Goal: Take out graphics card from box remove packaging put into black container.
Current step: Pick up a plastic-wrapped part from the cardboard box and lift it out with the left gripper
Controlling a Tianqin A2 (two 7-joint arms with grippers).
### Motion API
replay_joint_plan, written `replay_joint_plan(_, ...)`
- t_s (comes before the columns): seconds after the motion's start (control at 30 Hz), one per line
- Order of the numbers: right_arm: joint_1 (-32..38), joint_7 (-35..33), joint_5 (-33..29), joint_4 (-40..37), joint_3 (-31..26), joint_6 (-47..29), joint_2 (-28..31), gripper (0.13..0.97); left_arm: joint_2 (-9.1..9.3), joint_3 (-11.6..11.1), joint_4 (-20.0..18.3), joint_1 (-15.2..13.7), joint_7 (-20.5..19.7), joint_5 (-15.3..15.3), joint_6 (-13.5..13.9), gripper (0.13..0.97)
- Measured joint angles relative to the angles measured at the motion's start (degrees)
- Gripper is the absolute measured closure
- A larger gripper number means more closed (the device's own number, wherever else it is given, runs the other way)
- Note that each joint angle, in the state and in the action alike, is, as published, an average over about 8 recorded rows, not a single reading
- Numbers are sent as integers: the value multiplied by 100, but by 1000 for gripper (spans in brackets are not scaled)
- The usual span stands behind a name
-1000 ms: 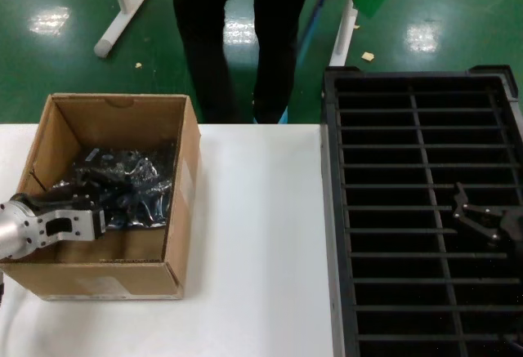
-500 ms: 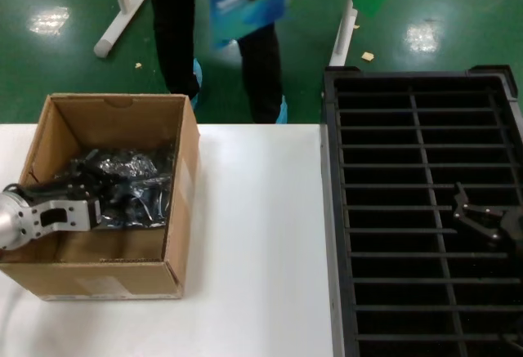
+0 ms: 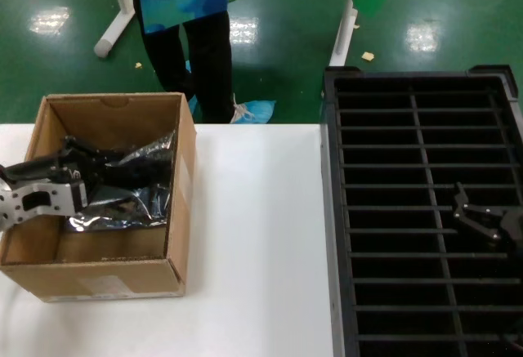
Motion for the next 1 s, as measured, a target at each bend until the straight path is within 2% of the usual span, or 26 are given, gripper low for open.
replay_joint_plan(0.3,0,0,0,0,0,0,0,129,-346,-191,-683,313,-198,-223,249,955)
replay_joint_plan(0.6,0,0,0,0,0,0,0,129,-699,-488,-1362,727,-443,-541,480,955)
replay_joint_plan(0.77,0,0,0,0,0,0,0,129,-848,-679,-1603,922,-392,-773,710,955)
replay_joint_plan(1.0,0,0,0,0,0,0,0,129,-957,-1005,-1882,1145,-190,-1182,1112,955)
